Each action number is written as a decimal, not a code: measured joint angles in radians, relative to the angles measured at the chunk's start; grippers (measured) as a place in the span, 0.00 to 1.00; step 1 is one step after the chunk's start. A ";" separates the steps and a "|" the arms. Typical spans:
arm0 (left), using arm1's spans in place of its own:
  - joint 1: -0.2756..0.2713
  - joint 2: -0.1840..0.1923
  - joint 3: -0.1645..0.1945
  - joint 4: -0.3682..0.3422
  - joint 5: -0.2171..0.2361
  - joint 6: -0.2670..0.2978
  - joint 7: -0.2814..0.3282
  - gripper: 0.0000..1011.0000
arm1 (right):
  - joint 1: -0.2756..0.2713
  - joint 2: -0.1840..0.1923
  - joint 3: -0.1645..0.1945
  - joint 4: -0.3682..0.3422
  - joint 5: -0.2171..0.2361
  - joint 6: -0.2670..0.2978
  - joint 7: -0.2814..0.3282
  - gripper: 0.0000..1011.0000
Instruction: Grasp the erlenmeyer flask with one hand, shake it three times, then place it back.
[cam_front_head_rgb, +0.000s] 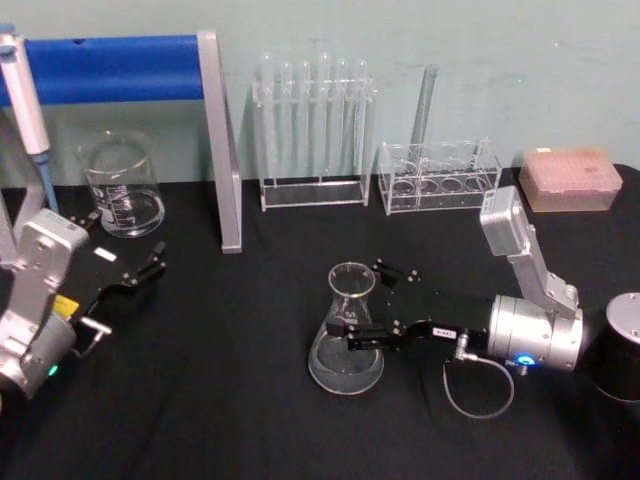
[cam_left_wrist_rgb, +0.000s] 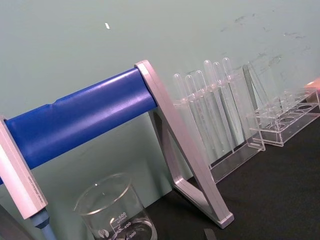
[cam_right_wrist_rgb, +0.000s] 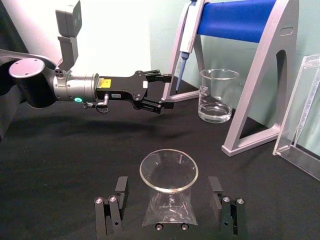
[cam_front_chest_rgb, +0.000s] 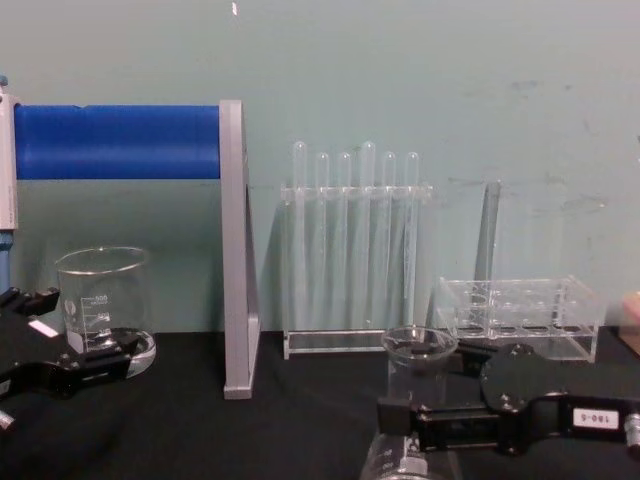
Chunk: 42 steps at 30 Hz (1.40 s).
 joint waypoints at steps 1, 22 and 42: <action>0.000 0.000 0.000 0.000 0.000 0.000 0.000 0.99 | 0.000 0.000 0.000 0.000 0.000 0.000 0.000 0.99; 0.000 0.000 0.000 0.000 0.000 0.000 0.000 0.99 | 0.000 0.000 0.001 0.000 0.000 -0.001 0.001 0.45; 0.000 0.000 0.000 0.000 0.000 0.000 0.000 0.99 | 0.000 0.000 0.000 0.000 0.000 -0.001 0.001 0.44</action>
